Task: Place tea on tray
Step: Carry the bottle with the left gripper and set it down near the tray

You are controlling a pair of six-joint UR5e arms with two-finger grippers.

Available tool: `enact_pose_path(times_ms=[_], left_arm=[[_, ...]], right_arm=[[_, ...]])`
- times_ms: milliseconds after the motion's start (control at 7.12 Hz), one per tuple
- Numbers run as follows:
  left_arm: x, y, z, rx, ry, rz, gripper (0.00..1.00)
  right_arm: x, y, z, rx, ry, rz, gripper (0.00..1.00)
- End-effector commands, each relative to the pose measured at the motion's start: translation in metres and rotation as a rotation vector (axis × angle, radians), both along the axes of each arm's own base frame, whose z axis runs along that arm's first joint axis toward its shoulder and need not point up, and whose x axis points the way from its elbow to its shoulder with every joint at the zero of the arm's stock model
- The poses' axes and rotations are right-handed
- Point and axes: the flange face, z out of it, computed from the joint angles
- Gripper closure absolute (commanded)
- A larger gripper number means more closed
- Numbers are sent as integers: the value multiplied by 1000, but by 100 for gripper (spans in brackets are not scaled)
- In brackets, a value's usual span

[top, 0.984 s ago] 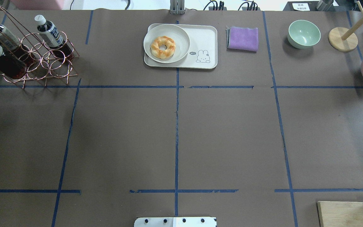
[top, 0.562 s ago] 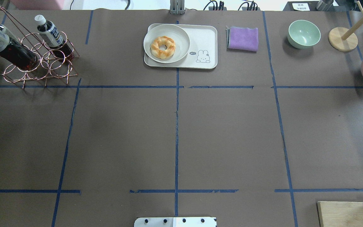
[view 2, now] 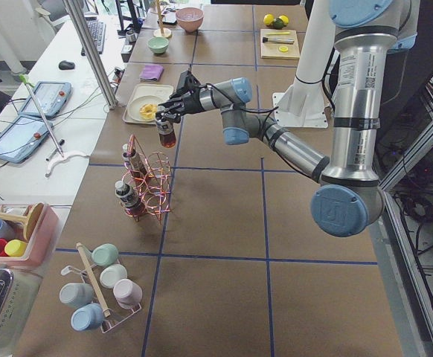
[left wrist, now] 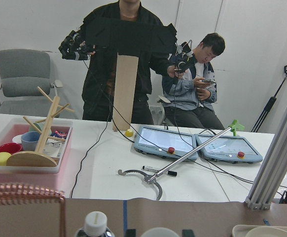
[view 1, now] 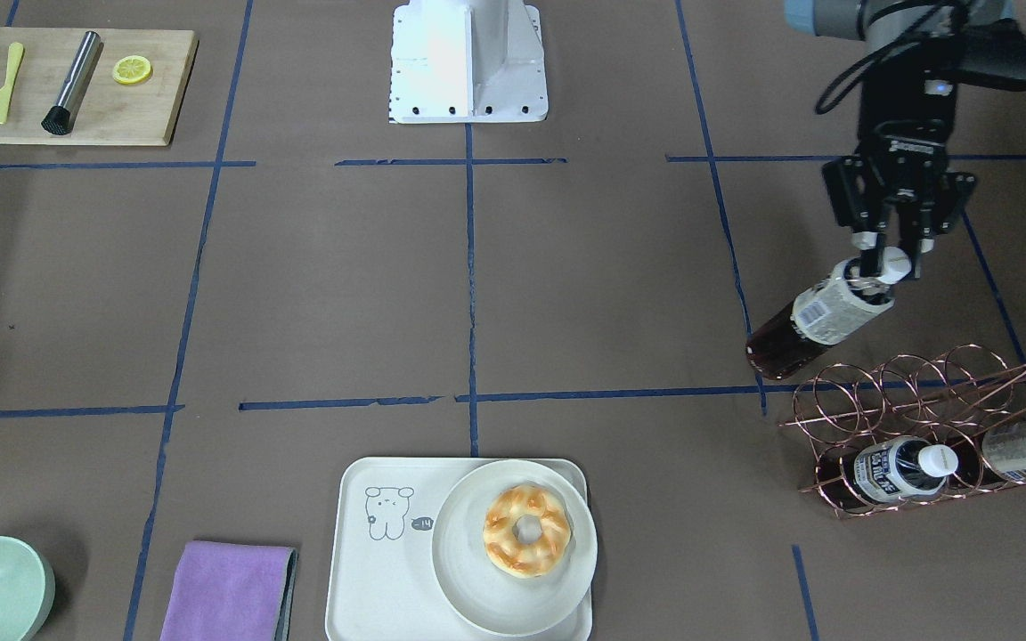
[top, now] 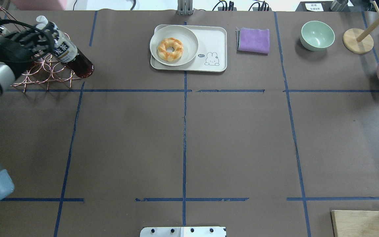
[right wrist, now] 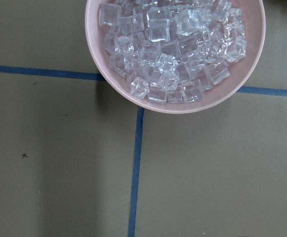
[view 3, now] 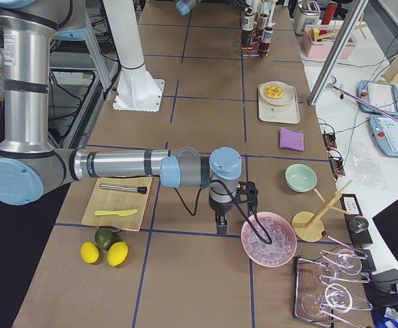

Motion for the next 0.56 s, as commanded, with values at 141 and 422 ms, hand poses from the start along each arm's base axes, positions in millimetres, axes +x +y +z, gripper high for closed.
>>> enact_pose_path(times_ms=[141,422], left_arm=[[148,46,-113,-35,-8,-45,99],[211,43,-151,-16,-8,-74,96]], right_arm=[[-1,0,0,1,1,-1,0],[-1,0,0,-1,2,-1,0]])
